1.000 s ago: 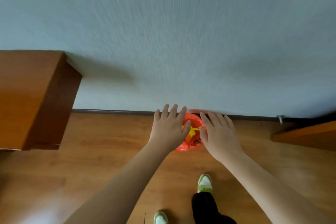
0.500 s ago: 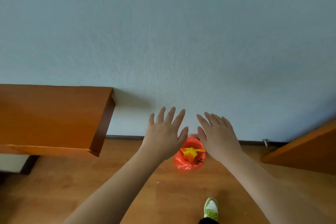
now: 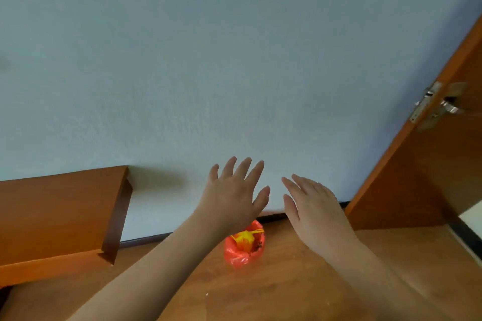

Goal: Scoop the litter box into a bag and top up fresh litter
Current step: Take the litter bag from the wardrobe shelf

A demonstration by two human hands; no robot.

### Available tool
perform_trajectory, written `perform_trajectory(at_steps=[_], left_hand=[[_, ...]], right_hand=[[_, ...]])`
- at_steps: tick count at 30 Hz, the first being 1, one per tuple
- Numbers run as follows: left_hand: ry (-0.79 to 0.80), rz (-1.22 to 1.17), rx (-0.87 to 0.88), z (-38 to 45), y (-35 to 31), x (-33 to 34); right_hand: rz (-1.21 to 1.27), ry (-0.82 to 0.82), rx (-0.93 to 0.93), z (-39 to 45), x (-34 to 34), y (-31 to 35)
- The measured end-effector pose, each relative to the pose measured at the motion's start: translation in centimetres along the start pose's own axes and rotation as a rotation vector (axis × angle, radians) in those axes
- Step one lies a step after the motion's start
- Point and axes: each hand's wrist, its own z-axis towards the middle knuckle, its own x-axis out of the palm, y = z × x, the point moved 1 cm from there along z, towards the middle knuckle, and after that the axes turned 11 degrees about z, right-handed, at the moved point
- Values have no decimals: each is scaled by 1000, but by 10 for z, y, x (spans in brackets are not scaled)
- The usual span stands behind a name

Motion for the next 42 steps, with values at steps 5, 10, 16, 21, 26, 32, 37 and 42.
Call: perform_trajectory(at_steps=[5, 10, 16, 21, 26, 32, 37, 42], left_hand=[[-74, 17, 180, 13, -83, -38], [-115, -22, 335, 9, -188, -75], [-160, -85, 500, -11, -316, -105], [-199, -109, 633, -26, -409, -120], [-246, -86, 830, -35, -492, -128], [-269, -86, 1028, -17, -575, -136], [-255, -105, 1190, 8, -627, -146], [-280, -130, 1334, 22, -677, -156]], right_hand=[[-2, -97, 149, -59, -36, -61], [-2, -169, 301, -136, -79, -120], [-36, -289, 505, -246, -119, -195], [-71, -360, 664, -326, -143, -244], [-114, -430, 829, -387, -157, -280], [-144, -473, 1000, -429, -169, -322], [-178, -495, 1198, -444, -178, -355], [-220, -537, 1354, -461, -187, -368]])
